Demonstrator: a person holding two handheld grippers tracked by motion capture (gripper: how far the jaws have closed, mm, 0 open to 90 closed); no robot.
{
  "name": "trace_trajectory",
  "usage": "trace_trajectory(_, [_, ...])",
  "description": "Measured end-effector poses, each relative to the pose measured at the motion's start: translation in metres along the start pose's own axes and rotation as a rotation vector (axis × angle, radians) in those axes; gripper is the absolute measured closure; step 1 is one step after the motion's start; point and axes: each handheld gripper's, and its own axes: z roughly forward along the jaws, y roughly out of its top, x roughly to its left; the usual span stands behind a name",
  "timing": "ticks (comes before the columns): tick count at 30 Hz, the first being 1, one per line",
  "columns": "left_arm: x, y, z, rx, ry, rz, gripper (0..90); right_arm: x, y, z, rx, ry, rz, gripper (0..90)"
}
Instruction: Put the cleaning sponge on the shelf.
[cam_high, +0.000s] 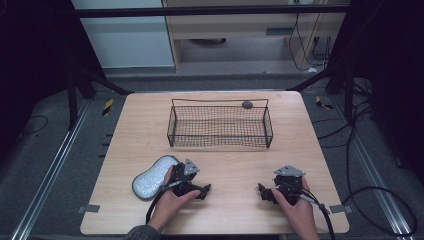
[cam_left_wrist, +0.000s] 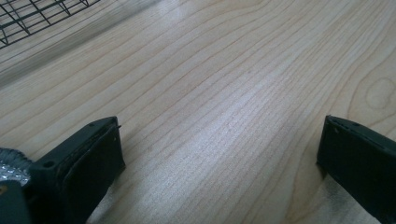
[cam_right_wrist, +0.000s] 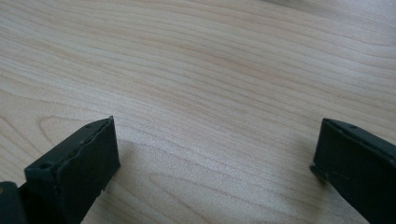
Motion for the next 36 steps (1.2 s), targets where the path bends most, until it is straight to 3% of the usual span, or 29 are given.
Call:
trace_trajectory(3, [0.001,0.002,-0.002,0.022,-0.012,0.015,2.4,0.001,-0.001,-0.001,-0.002,-0.003,0.001,0.4])
trace_trajectory(6, [0.002,0.003,-0.007,0.015,-0.030,-0.013,2.9,0.002,-0.001,-0.001,0.004,-0.001,0.001,0.4])
trace_trajectory(10, [0.001,0.009,-0.020,0.009,-0.039,0.022,2.9,0.002,-0.001,-0.002,0.012,-0.004,-0.012,0.4])
trace_trajectory(14, [0.004,0.016,-0.030,0.036,-0.002,0.063,3.0,0.001,-0.002,-0.001,-0.001,0.003,-0.021,0.3])
trace_trajectory(16, [0.010,0.020,-0.041,0.053,0.016,0.070,3.7,0.001,-0.002,-0.001,-0.002,0.004,-0.020,0.3])
trace_trajectory(19, [0.021,0.022,-0.050,0.080,0.006,0.027,3.8,0.001,-0.001,-0.001,-0.001,0.008,-0.010,0.3])
trace_trajectory(20, [0.025,0.021,-0.053,0.085,0.020,0.017,4.0,0.001,-0.001,-0.001,0.000,0.005,-0.014,0.3])
trace_trajectory(27, [0.053,0.023,-0.075,0.130,0.046,0.014,3.8,0.001,0.001,0.002,0.000,0.008,-0.020,0.3])
trace_trajectory(36, [0.072,0.021,-0.088,0.180,0.066,0.030,3.1,0.001,0.002,0.002,-0.002,0.010,-0.025,0.4])
